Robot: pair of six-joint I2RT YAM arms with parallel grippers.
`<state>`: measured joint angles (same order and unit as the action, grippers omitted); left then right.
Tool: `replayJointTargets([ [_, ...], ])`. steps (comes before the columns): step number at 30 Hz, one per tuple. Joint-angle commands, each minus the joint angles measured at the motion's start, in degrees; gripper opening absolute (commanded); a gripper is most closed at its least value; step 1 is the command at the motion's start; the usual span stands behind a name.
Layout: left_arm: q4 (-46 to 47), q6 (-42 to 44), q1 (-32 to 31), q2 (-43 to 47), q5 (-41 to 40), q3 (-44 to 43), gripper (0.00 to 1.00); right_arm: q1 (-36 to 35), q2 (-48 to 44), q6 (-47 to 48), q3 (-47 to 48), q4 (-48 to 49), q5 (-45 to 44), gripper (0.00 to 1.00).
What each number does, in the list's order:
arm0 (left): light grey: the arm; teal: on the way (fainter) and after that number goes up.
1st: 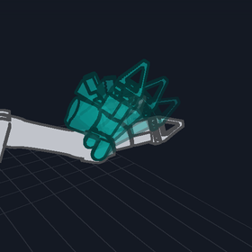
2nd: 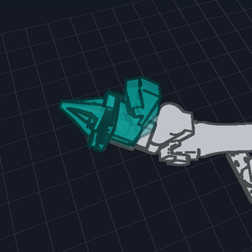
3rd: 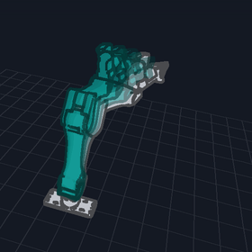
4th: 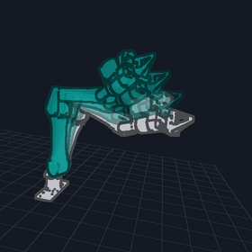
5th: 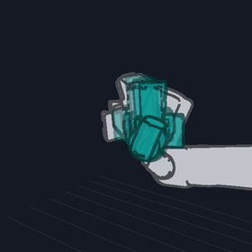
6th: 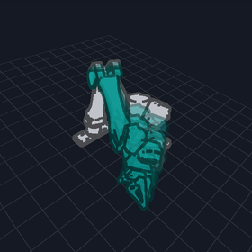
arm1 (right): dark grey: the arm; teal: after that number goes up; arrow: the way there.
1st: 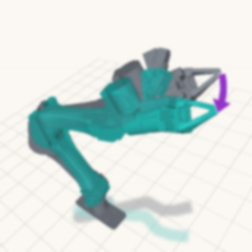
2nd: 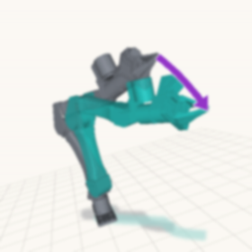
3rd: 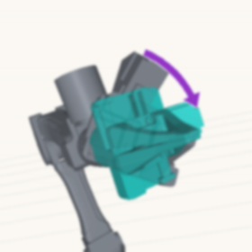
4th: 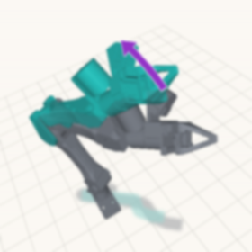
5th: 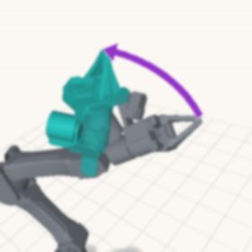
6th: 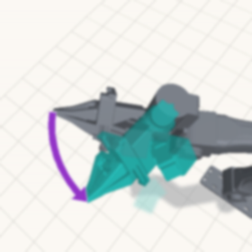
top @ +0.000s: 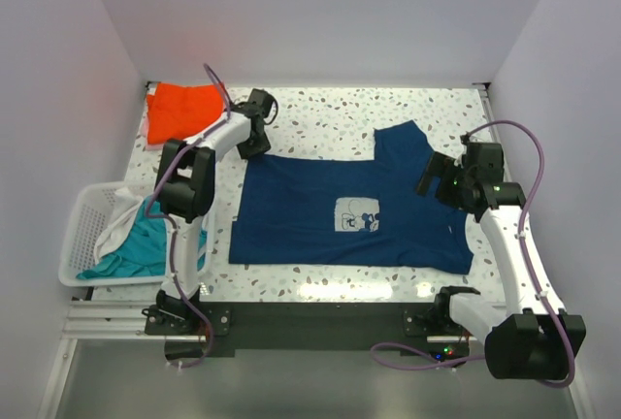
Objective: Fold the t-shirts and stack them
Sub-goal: Fold the tshirt
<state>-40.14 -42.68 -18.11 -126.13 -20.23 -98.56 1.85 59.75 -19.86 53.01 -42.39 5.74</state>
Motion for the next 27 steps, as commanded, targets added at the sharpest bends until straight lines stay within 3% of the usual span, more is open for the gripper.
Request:
replayJointTargets([
  [1, -0.99, -0.3, 0.71, -1.05, -1.13, -2.69, 0.46, 0.17, 0.19, 0.96, -0.19, 1.17, 1.03, 0.99],
  [12, -0.03, -0.39, 0.79, -1.84, -0.34, -0.93, 0.31, 0.18, 0.11, 1.05, -0.1, 1.26, 0.86, 0.99],
  [21, 5.51, 3.12, 0.88, 1.23, 2.56, 4.96, 0.0, 0.17, 0.72, 0.61, 0.77, 0.73, -2.91, 0.99],
  [27, 8.32, 4.27, 0.88, 2.73, 5.02, 7.24, 0.0, 0.26, 8.18, -2.11, 3.84, 5.29, -1.7, 0.99],
])
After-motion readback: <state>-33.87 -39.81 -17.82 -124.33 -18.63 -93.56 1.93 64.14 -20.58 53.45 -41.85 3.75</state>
